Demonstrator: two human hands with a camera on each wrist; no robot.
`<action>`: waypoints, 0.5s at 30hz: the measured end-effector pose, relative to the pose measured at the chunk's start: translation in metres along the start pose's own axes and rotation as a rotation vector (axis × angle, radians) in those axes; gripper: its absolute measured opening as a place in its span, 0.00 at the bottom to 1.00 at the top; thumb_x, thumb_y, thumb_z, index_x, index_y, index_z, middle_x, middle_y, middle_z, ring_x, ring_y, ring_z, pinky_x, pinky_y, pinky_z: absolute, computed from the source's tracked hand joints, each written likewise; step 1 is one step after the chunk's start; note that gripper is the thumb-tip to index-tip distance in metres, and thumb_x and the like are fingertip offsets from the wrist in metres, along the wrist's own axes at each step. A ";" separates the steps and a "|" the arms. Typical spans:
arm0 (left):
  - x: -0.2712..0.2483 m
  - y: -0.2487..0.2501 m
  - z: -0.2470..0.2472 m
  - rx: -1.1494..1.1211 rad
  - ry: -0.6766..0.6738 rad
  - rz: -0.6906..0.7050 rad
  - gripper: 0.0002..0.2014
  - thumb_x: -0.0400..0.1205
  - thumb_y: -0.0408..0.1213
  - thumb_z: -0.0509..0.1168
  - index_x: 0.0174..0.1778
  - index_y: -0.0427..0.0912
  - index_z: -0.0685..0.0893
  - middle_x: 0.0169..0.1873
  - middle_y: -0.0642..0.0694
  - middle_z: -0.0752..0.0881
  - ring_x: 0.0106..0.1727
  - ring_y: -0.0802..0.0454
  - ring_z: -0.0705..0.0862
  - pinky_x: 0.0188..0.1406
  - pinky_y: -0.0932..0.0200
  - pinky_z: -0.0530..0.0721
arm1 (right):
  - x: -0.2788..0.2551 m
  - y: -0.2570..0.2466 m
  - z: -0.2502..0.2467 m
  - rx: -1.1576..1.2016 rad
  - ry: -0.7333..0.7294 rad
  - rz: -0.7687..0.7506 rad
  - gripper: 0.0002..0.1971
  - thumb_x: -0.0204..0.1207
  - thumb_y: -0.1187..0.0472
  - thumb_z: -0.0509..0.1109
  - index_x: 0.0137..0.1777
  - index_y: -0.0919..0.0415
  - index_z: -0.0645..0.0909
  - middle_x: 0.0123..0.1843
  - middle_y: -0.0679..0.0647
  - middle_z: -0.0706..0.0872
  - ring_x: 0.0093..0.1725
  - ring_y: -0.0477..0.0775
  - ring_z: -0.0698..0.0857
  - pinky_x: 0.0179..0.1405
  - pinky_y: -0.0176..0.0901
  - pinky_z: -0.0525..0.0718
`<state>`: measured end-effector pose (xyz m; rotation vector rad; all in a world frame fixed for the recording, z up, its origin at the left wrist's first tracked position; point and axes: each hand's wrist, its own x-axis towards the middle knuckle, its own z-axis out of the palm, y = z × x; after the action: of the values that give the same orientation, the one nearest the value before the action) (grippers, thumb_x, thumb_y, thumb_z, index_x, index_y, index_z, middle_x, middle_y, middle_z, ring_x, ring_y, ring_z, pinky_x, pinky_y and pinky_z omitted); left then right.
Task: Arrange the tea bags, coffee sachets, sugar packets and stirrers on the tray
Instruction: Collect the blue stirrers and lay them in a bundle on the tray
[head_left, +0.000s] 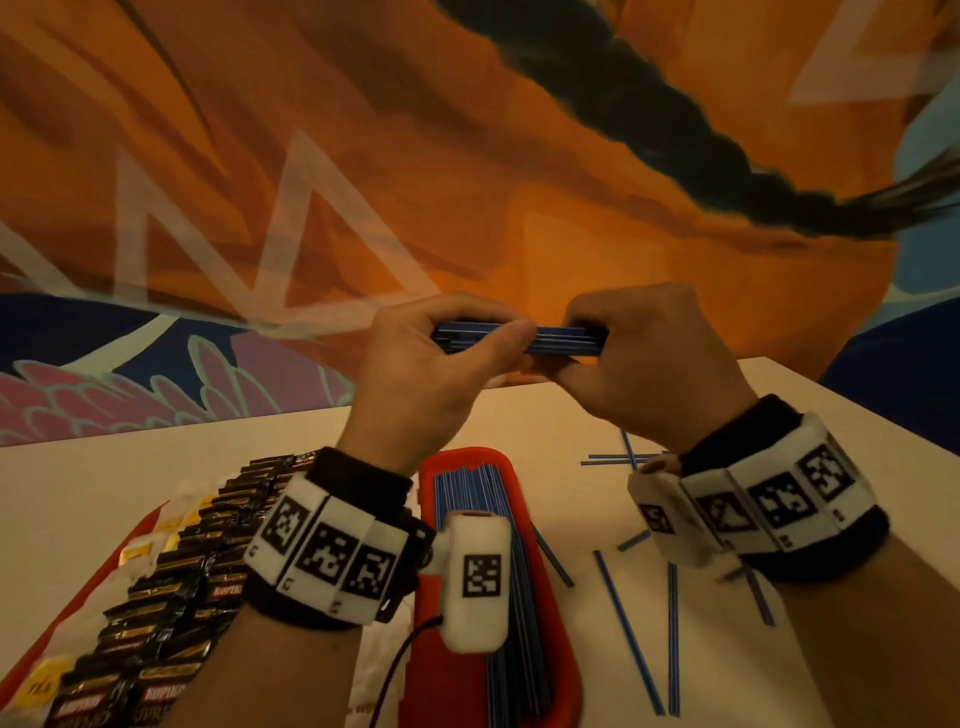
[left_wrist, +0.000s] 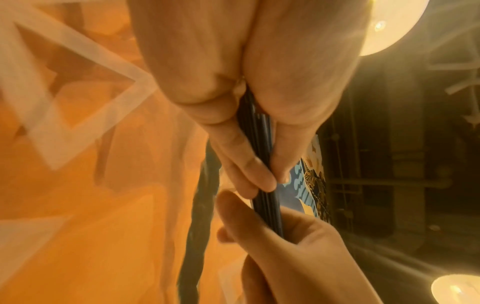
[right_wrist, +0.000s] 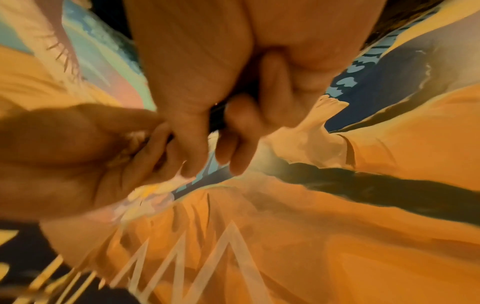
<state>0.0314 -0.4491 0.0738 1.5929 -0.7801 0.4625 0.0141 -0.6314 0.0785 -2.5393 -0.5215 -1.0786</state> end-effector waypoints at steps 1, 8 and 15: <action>0.000 0.000 -0.002 -0.025 0.014 -0.016 0.07 0.74 0.41 0.73 0.45 0.44 0.90 0.40 0.48 0.92 0.43 0.50 0.93 0.44 0.59 0.91 | 0.000 0.001 -0.005 0.087 -0.024 -0.029 0.18 0.69 0.40 0.77 0.50 0.53 0.87 0.38 0.42 0.84 0.32 0.41 0.81 0.31 0.34 0.78; 0.002 -0.004 -0.007 -0.181 0.042 -0.085 0.10 0.70 0.41 0.74 0.44 0.42 0.89 0.39 0.48 0.92 0.44 0.46 0.93 0.45 0.59 0.90 | 0.009 0.001 -0.008 0.889 0.189 0.254 0.26 0.76 0.32 0.57 0.59 0.50 0.81 0.64 0.52 0.86 0.63 0.48 0.86 0.62 0.53 0.86; -0.002 -0.002 0.011 -0.230 0.043 -0.092 0.13 0.77 0.46 0.68 0.43 0.38 0.85 0.37 0.47 0.89 0.40 0.47 0.90 0.35 0.58 0.89 | 0.004 -0.023 0.015 1.020 0.240 0.236 0.20 0.84 0.47 0.55 0.50 0.58 0.85 0.52 0.55 0.91 0.54 0.49 0.91 0.54 0.44 0.89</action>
<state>0.0300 -0.4593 0.0687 1.3934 -0.6981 0.3264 0.0150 -0.6042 0.0753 -1.5119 -0.5070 -0.7299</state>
